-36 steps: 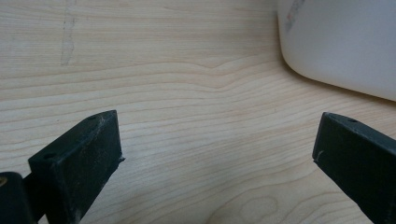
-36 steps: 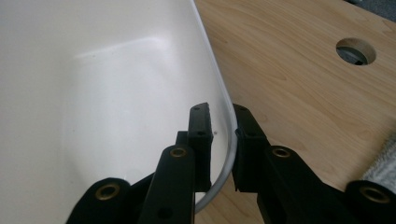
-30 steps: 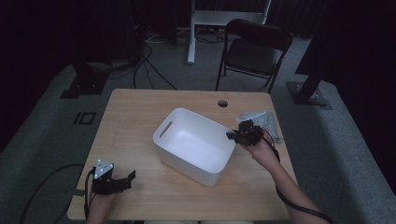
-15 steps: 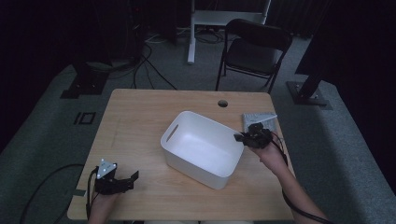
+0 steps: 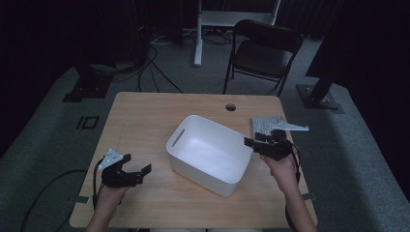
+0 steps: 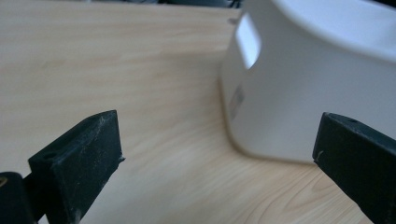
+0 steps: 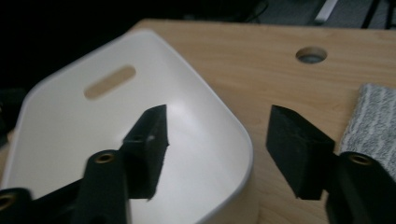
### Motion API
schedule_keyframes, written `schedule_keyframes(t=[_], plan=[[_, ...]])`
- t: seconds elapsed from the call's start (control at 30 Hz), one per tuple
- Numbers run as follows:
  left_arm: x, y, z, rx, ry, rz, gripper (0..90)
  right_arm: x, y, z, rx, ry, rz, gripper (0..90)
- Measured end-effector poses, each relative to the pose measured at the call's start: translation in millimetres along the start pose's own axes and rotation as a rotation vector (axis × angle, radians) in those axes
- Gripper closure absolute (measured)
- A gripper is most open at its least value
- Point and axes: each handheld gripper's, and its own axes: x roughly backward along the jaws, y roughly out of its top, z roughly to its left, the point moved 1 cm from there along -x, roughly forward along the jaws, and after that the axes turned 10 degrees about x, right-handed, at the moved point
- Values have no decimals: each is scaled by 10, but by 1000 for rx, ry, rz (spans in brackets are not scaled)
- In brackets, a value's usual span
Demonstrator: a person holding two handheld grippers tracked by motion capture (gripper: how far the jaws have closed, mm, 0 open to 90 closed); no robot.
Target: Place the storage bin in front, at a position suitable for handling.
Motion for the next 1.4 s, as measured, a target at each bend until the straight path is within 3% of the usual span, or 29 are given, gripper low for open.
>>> schedule_keyframes(t=[0.07, 0.13, 0.23, 0.33, 0.5, 0.6, 0.67, 0.73, 0.83, 0.87, 1.07, 1.23, 1.4], plan=[[-52, 138, -83, -14, -23, -3, 13, 30, 38, 108, 13, -31, 29, 293], [-114, 268, -174, -42, -63, 4, 13, 46, 43, 168, 10, -47, 32, 306], [-230, 420, -288, -77, -77, 11, 13, 59, -12, 220, -12, -94, 20, 328], [-352, 499, -349, -98, -74, 16, 13, 36, -90, 204, -18, -128, 26, 330], [-511, 516, -348, -107, -74, 29, 16, 0, -173, 127, -51, -135, 41, 354], [-549, 525, -343, -97, -81, 20, 72, -39, -210, 111, -54, -136, 49, 408], [-563, 533, -357, -104, -90, 17, 175, -51, -231, 97, -64, -124, 47, 435], [-591, 538, -379, -118, -94, 27, 189, -59, -249, 89, -70, -123, 52, 466], [-657, 538, -387, -131, -73, 45, 266, -63, -263, 84, -72, -114, 60, 520], [-681, 537, -380, -130, -58, 52, 346, -63, -265, 82, -71, -115, 59, 536], [-769, 530, -355, -121, -21, 76, 554, -84, -276, 81, -65, -79, 84, 590], [-820, 499, -383, -155, -19, 112, 637, -83, -263, 108, -46, -109, 89, 628], [-810, 470, -391, -139, -16, 89, 719, -95, -273, 120, -35, -129, 94, 643]])
